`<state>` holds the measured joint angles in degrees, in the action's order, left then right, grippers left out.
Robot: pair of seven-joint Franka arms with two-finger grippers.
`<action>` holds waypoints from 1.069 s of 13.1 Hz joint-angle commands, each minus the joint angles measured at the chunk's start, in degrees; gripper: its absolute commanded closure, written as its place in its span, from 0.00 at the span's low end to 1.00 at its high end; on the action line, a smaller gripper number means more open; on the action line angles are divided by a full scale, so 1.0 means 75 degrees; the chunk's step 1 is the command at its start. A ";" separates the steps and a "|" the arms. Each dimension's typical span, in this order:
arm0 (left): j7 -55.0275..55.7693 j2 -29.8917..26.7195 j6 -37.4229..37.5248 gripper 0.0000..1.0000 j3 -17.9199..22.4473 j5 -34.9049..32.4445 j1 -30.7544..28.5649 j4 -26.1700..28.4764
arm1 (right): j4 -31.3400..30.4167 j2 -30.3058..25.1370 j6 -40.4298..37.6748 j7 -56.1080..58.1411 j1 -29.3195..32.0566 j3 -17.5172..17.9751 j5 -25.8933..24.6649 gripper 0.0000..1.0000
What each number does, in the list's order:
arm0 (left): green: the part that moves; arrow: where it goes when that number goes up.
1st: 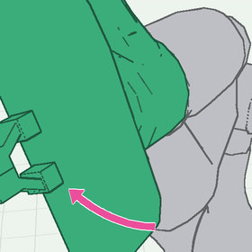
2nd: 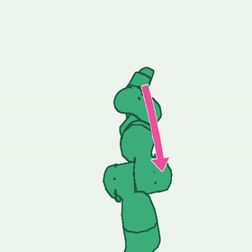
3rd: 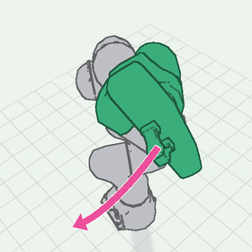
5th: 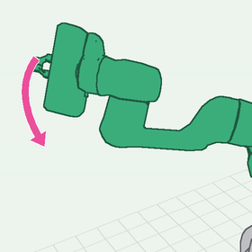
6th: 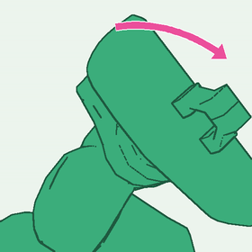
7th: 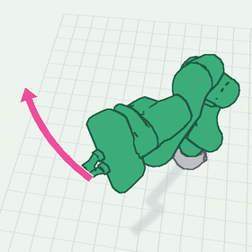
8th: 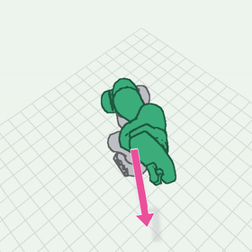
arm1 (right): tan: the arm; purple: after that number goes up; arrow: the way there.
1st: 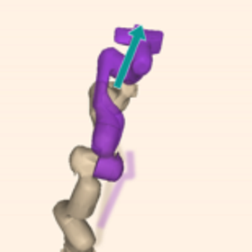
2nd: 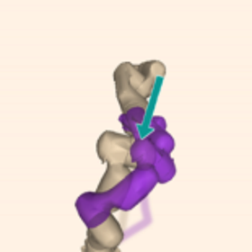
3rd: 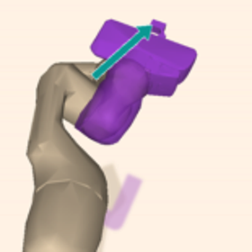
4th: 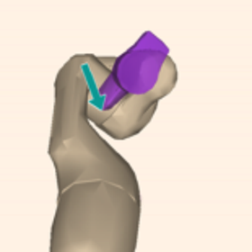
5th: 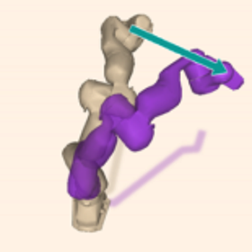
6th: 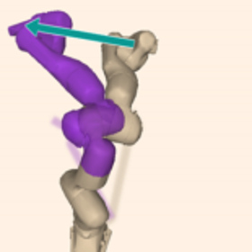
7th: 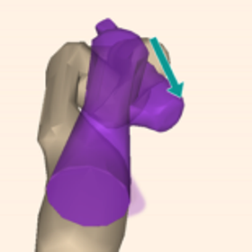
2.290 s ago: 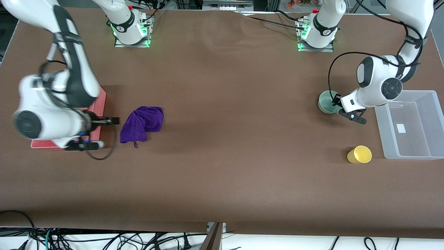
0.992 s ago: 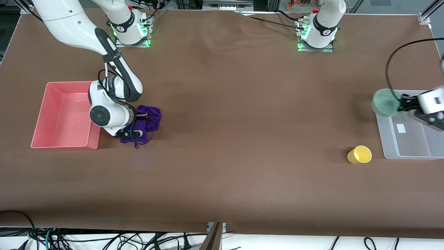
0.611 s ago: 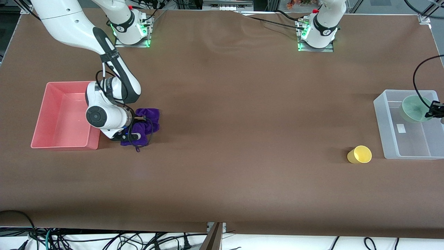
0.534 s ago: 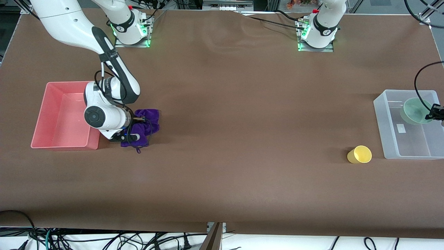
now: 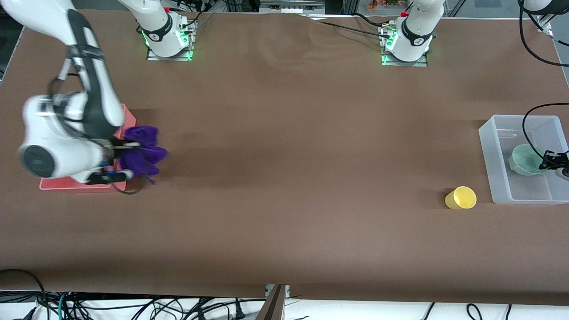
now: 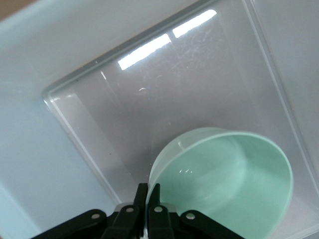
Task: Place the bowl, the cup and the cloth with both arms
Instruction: 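Release the bowl in the clear bin while the right gripper drops the cloth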
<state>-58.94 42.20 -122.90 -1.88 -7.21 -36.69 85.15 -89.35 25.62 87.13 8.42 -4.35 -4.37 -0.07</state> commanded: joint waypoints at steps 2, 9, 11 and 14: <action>-0.0004 -0.0387 0.0797 0.00 -0.0159 0.0001 0.0029 -0.0279 | 0.0335 0.0041 -0.0461 0.2364 0.0252 -0.1312 -0.0318 1.00; 0.2415 -0.1245 0.4374 0.00 -0.0792 0.0176 0.1702 -0.1439 | -0.0590 0.0392 0.0147 0.2803 0.0369 -0.1914 -0.0331 1.00; 0.3554 -0.1082 0.4201 0.00 -0.0944 0.0223 0.2195 -0.1241 | -0.0661 0.0475 0.0266 0.2803 0.0392 -0.1972 -0.0319 0.00; 0.4155 -0.0799 0.3068 0.00 -0.0956 0.0223 0.2537 -0.0599 | -0.0218 0.0253 0.0149 0.2814 0.0416 -0.1972 -0.0202 0.00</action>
<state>-29.40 35.38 -94.84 -9.24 -6.49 -17.43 77.55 -92.80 30.04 88.93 29.49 -1.36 -19.15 -1.77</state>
